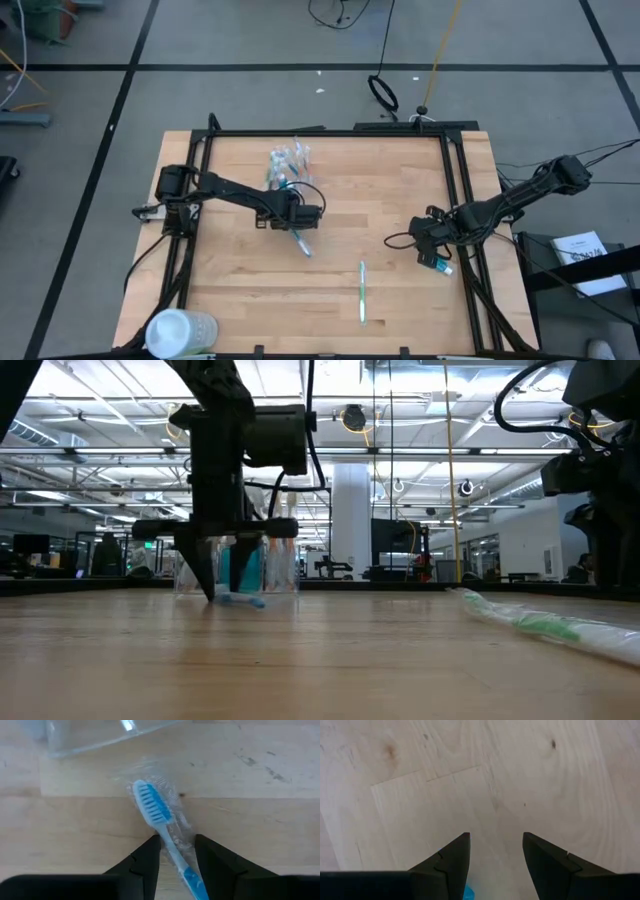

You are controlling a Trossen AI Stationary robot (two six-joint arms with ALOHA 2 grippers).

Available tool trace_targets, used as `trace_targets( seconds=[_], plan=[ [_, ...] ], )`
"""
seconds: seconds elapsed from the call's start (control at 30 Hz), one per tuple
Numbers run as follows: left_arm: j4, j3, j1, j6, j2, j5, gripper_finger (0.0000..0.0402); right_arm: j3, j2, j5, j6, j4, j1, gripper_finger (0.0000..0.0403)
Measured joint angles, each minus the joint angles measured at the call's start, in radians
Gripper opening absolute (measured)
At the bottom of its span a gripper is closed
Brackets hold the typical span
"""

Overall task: Pick & Place toothbrushing station
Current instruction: Put the blue toothbrush into the transparent organizer

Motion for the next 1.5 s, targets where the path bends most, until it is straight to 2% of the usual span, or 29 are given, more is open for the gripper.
trace_targets(
  seconds=[0.1,0.33,0.47,0.53,0.63,0.77,0.9,0.97,1.07,1.2,1.37,1.5],
  plan=[
    [0.000,-0.001,0.001,0.051,0.001,-0.008,0.0107,0.000,0.000,0.000,-0.004,0.002,0.000,0.0173],
    [-0.001,-0.004,-0.016,0.150,-0.008,-0.055,0.0013,0.000,0.000,0.001,-0.004,0.002,0.000,0.0173],
    [0.004,-0.012,-0.071,0.160,-0.050,-0.129,0.0020,0.000,0.000,0.003,-0.004,0.006,0.000,0.0173],
    [-0.002,-0.011,-0.105,0.160,-0.106,-0.199,0.0025,0.000,0.000,0.005,-0.004,0.007,0.000,0.0173],
    [-0.056,-0.007,-0.158,0.171,-0.207,-0.372,0.0017,0.000,0.000,0.005,-0.004,0.016,0.000,0.0173],
    [-0.087,-0.008,-0.247,0.179,-0.335,-0.715,0.0007,0.000,0.000,0.010,-0.009,0.057,0.000,0.0173],
    [-0.082,-0.007,-0.320,0.408,-0.432,-1.053,0.0023,0.000,0.000,0.060,-0.049,0.128,0.000,0.0173],
    [-0.080,-0.007,-0.330,0.520,-0.462,-1.169,0.0024,0.000,0.000,0.061,-0.077,0.174,-0.002,0.0173],
    [-0.080,-0.006,-0.322,0.569,-0.481,-1.300,0.0014,0.000,0.000,0.061,-0.108,0.252,-0.002,0.0173],
    [-0.079,-0.021,-0.275,0.536,-0.467,-1.353,0.0006,0.000,0.000,0.061,-0.145,0.354,-0.002,0.0173],
    [-0.076,-0.125,-0.206,0.351,-0.423,-1.361,0.0020,0.001,0.000,0.060,-0.157,0.416,-0.002,0.0173],
    [-0.062,-0.213,-0.163,0.239,-0.392,-1.381,0.0007,0.001,0.000,0.061,-0.157,0.423,-0.002,0.0173]
  ],
)
